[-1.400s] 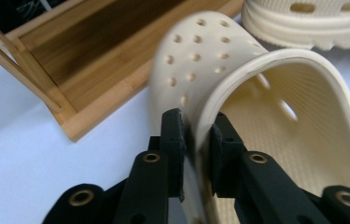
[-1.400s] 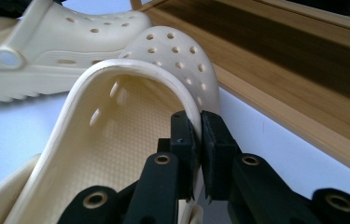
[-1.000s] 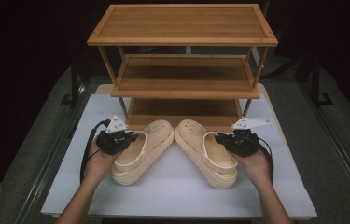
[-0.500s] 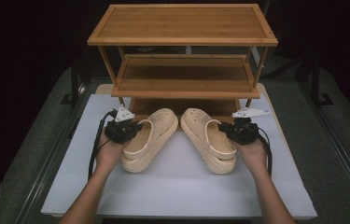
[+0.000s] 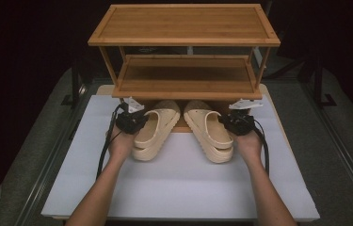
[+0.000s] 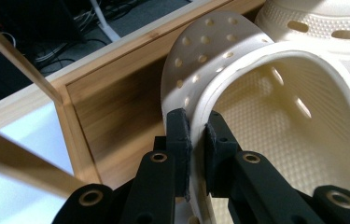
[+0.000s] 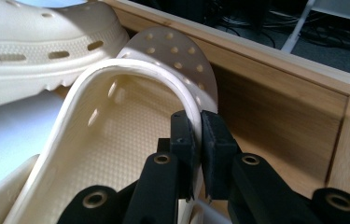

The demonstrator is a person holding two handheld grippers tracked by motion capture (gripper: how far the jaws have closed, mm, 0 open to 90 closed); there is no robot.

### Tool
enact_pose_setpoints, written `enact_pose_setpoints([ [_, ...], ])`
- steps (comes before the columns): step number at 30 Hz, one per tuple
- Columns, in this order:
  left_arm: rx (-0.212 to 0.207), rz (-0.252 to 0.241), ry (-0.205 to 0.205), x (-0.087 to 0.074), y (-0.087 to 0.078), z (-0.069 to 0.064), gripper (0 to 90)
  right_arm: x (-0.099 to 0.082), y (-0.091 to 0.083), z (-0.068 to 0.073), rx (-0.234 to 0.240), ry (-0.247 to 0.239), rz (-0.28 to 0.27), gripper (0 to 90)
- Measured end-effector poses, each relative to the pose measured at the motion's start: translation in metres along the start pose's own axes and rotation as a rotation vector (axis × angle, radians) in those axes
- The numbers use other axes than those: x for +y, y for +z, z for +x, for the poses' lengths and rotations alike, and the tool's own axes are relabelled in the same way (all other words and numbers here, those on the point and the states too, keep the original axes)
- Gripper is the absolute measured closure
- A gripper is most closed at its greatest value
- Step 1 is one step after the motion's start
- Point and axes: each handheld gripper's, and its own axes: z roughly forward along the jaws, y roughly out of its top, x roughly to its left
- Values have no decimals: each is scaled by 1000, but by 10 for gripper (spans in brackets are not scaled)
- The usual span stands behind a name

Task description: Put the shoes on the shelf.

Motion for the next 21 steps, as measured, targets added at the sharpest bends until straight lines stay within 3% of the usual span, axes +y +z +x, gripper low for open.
enact_pose_setpoints([
  [8, 29, -25, -21, 6, 17, -5, 824, 5, 13, -3, -34, 10, -23, 837],
  [16, 70, -22, -10, 10, 24, -10, 822, 6, 22, -4, -77, 18, -30, 836],
  [21, 70, -38, -16, 12, 28, -15, 812, 6, 24, -3, -77, 22, -41, 833],
])
